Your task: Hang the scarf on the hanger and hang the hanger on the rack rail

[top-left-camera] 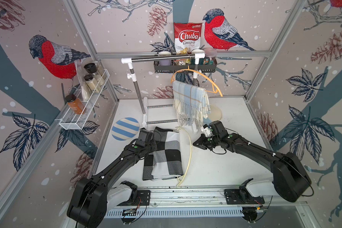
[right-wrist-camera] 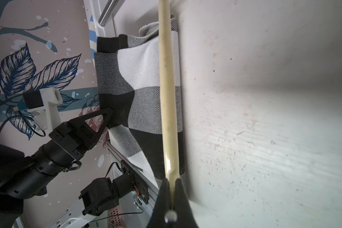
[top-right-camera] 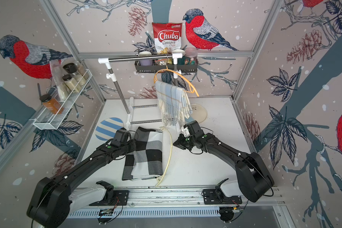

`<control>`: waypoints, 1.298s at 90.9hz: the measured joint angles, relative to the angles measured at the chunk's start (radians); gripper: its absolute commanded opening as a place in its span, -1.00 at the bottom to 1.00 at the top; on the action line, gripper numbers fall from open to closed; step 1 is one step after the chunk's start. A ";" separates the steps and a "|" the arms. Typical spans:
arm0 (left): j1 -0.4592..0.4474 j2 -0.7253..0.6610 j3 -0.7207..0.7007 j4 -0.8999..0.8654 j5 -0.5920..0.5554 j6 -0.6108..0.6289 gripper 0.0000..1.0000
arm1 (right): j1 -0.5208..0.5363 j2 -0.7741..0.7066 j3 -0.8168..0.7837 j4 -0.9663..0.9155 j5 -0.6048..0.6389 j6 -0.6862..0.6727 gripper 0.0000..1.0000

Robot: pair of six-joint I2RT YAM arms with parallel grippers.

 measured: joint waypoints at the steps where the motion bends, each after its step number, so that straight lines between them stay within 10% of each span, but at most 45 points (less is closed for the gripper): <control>1: 0.002 0.005 0.000 0.000 -0.003 0.000 -1.00 | 0.000 0.002 0.000 0.001 0.000 0.005 -1.00; 53: 0.087 0.130 0.058 -0.031 -0.053 0.063 -1.00 | -0.050 -0.010 0.158 -0.148 -0.066 -0.010 -1.00; 118: 0.059 0.038 0.086 0.046 0.405 -0.061 -1.00 | -0.027 -0.090 0.781 -0.784 -0.078 -0.011 -1.00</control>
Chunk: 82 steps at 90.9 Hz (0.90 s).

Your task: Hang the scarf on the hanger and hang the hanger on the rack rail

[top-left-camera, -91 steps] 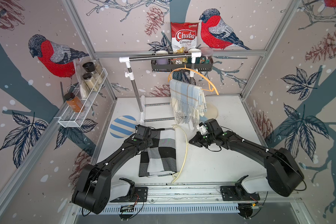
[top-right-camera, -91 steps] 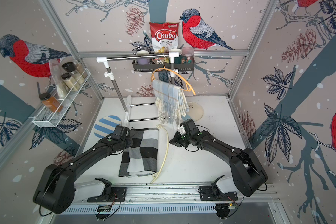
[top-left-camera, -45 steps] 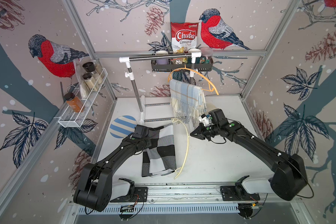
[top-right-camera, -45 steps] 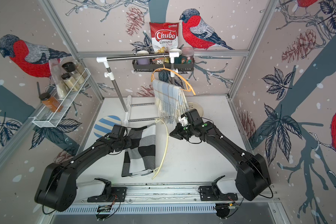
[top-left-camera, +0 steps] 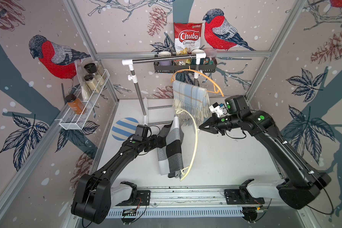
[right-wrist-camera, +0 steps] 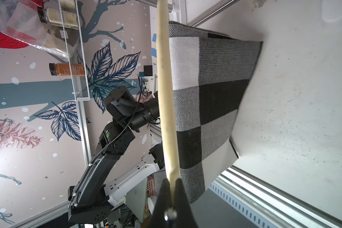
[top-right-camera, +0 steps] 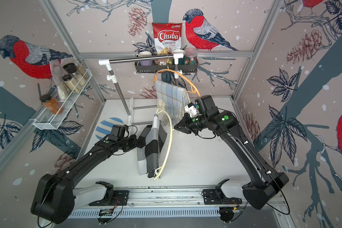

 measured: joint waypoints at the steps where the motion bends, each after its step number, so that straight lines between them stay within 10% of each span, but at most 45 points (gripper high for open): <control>1: -0.003 0.001 0.001 0.002 0.004 -0.005 -1.00 | -0.002 0.002 0.006 -0.008 0.000 0.000 -1.00; 82: -0.150 0.243 -0.116 0.340 0.057 -0.150 -1.00 | -0.023 0.077 0.200 -0.254 0.004 -0.056 -1.00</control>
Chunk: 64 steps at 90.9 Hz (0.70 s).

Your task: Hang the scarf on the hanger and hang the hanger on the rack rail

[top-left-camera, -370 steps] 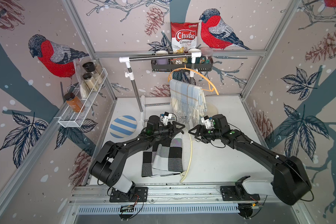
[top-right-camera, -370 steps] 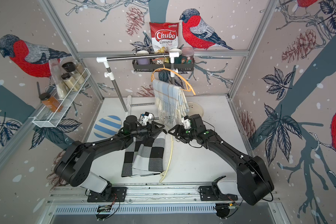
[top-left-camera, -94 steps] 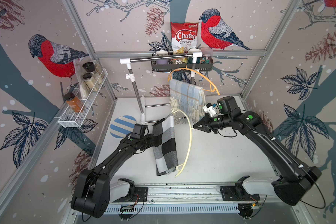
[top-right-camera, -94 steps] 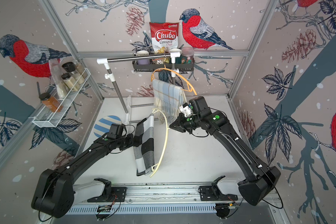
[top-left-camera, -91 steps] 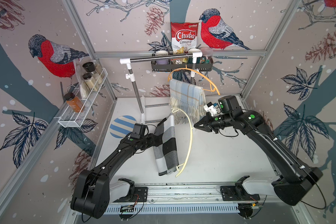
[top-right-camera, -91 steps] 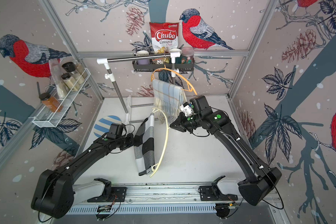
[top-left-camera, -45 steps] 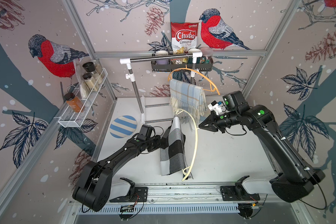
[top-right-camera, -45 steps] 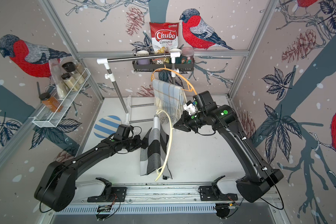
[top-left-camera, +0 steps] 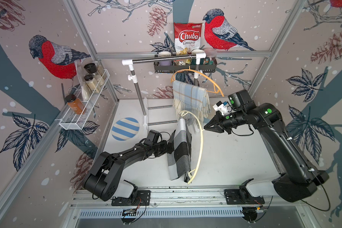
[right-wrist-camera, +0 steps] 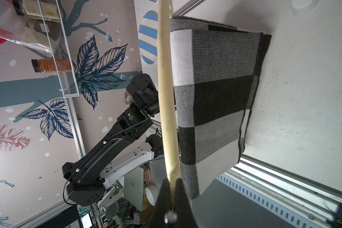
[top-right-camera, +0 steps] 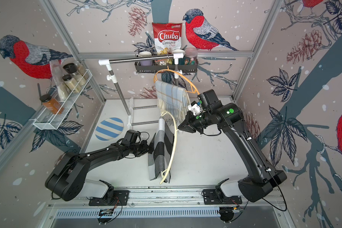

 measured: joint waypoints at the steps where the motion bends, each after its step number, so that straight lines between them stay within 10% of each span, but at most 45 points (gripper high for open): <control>1: 0.000 0.001 0.000 0.003 0.000 -0.001 -1.00 | 0.000 0.000 0.000 -0.001 0.000 0.000 -1.00; 36: 0.012 -0.208 0.110 -0.159 -0.115 0.044 0.35 | -0.003 0.000 -0.029 -0.011 0.012 -0.028 -1.00; 64: -0.085 -0.619 0.433 -0.589 -0.321 0.224 0.32 | -0.006 -0.002 -0.057 -0.002 0.045 -0.025 -1.00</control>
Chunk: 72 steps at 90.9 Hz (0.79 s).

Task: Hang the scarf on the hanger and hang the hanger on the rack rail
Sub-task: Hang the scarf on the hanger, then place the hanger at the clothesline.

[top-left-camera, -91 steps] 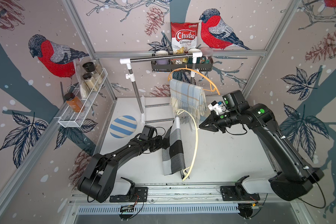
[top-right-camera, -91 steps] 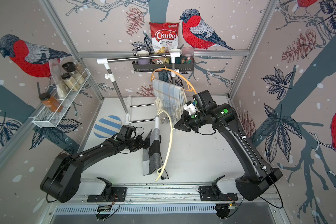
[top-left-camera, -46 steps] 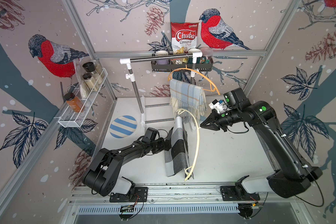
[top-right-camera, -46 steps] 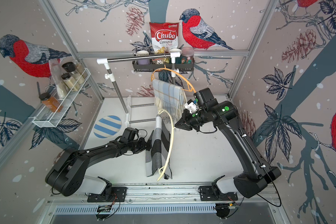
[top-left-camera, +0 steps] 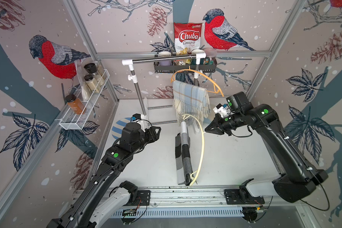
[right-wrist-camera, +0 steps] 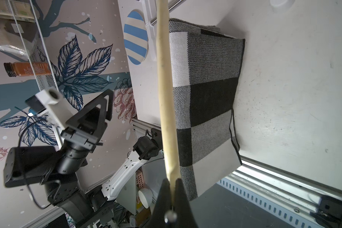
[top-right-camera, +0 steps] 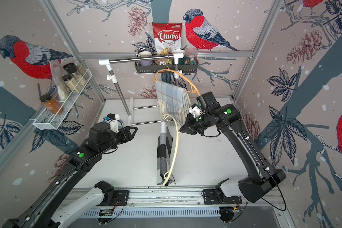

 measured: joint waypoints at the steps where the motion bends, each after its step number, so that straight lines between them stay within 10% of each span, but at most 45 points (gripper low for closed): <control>1: -0.018 -0.002 0.009 -0.003 0.003 0.005 0.32 | 0.000 0.001 0.000 0.002 0.000 0.000 -1.00; 29: -0.591 0.220 0.240 -0.035 -0.174 0.100 0.35 | 0.029 0.045 0.042 0.041 0.041 0.026 -1.00; 72: -0.806 0.393 0.251 -0.098 -0.434 0.092 0.09 | 0.031 0.071 0.086 0.040 0.062 0.026 -1.00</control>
